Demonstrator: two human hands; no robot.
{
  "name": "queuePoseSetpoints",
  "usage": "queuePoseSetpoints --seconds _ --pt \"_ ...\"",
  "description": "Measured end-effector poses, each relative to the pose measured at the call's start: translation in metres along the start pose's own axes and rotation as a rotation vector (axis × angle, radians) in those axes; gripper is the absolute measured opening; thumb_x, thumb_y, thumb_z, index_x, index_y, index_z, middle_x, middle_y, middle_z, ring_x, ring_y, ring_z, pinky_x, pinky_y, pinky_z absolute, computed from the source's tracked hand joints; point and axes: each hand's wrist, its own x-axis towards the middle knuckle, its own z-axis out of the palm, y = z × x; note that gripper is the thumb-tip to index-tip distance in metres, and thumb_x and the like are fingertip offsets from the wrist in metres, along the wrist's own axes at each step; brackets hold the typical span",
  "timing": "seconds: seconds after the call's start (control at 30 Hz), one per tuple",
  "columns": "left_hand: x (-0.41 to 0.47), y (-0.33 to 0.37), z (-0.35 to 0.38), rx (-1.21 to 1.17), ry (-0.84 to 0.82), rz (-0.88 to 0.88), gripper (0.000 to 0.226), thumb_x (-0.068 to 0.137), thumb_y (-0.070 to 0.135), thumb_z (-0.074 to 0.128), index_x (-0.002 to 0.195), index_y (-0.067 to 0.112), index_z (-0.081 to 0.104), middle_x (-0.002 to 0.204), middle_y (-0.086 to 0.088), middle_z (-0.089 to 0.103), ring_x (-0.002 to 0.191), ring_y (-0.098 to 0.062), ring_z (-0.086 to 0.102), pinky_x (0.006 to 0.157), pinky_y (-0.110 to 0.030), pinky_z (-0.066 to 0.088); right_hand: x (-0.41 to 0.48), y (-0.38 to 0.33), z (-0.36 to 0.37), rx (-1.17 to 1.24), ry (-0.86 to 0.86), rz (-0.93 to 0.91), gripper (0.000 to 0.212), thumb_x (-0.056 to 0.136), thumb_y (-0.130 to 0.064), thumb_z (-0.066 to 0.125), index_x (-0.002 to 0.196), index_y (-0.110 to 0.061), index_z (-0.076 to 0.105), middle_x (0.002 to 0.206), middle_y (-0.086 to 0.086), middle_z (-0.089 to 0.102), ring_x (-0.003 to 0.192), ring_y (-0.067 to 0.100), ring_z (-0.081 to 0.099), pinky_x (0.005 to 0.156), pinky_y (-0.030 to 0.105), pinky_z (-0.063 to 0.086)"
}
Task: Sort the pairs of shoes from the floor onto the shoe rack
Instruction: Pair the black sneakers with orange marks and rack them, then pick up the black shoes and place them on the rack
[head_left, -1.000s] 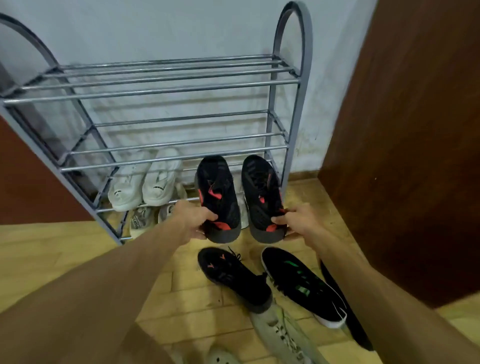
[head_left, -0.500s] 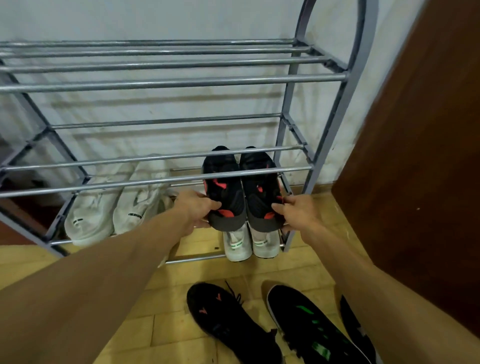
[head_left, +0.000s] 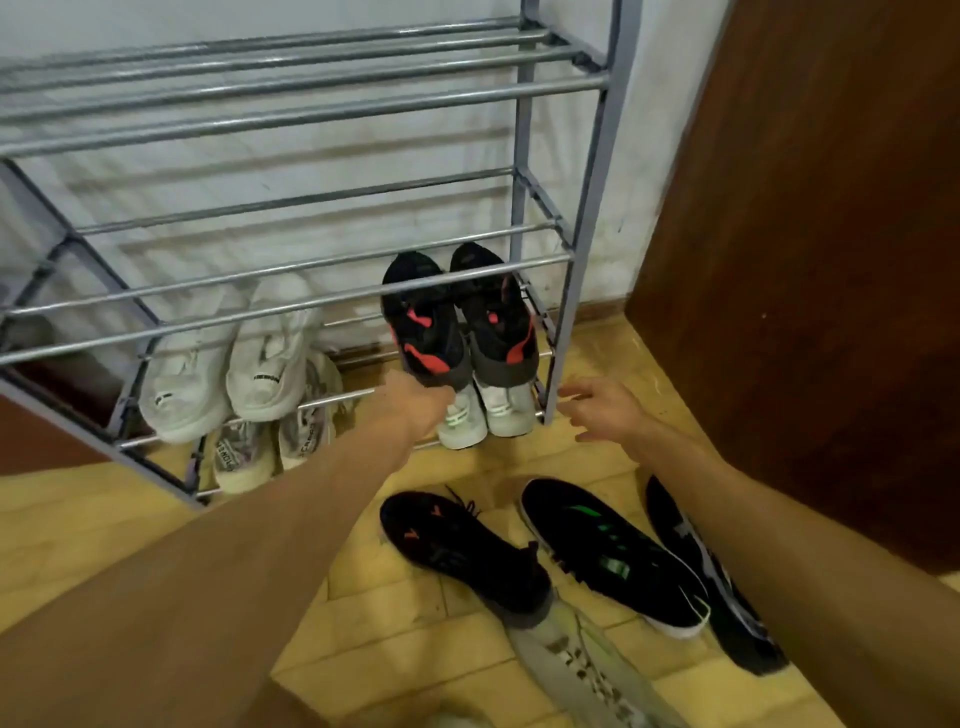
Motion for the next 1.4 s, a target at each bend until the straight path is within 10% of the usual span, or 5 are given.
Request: queuePoseSetpoints --seconds 0.13,0.5,0.7,1.0,1.4 --pt "-0.058 -0.004 0.012 0.131 -0.177 0.029 0.019 0.088 0.022 0.057 0.073 0.018 0.047 0.092 -0.008 0.048 0.084 -0.023 0.047 0.076 -0.033 0.039 -0.033 0.034 -0.007 -0.119 -0.087 0.049 0.036 0.092 -0.020 0.061 0.126 -0.009 0.059 0.120 0.013 0.062 0.109 0.028 0.061 0.089 0.038 0.054" --pt "-0.140 -0.065 0.064 0.474 -0.561 0.227 0.030 0.090 0.030 0.058 0.118 0.022 0.062 0.114 0.005 0.059 0.104 -0.009 0.053 0.085 -0.021 0.038 -0.098 0.139 -0.027 -0.489 -0.277 0.081 0.045 0.098 -0.025 0.053 0.138 -0.004 0.049 0.148 0.011 0.045 0.134 0.029 0.043 0.107 0.035 0.037" --pt "-0.136 -0.085 0.078 0.551 -0.582 0.191 0.030 0.088 0.036 0.058 0.116 0.025 0.063 0.109 0.007 0.059 0.105 -0.012 0.056 0.088 -0.025 0.043 -0.111 0.179 -0.021 -0.540 -0.196 0.172 0.017 0.094 -0.016 0.050 0.094 -0.001 0.057 0.078 0.021 0.046 0.060 0.024 0.041 0.057 0.033 0.031" --pt "-0.101 -0.083 0.081 0.539 -0.449 0.100 0.013 0.091 0.019 0.052 0.088 0.025 0.063 0.098 0.003 0.057 0.095 -0.015 0.053 0.082 -0.027 0.041 -0.068 0.158 0.057 -0.362 -0.227 0.107 0.053 0.093 -0.044 0.054 0.134 -0.011 0.054 0.137 0.009 0.054 0.125 0.027 0.050 0.093 0.031 0.041" --pt "-0.075 -0.112 0.055 0.463 -0.364 -0.114 0.024 0.091 0.013 0.046 0.068 0.010 0.054 0.064 -0.003 0.048 0.059 -0.018 0.047 0.063 -0.029 0.041 -0.023 0.131 0.127 -0.462 -0.340 0.196 0.044 0.085 -0.026 0.066 0.119 -0.002 0.052 0.107 0.013 0.058 0.099 0.027 0.061 0.075 0.034 0.054"
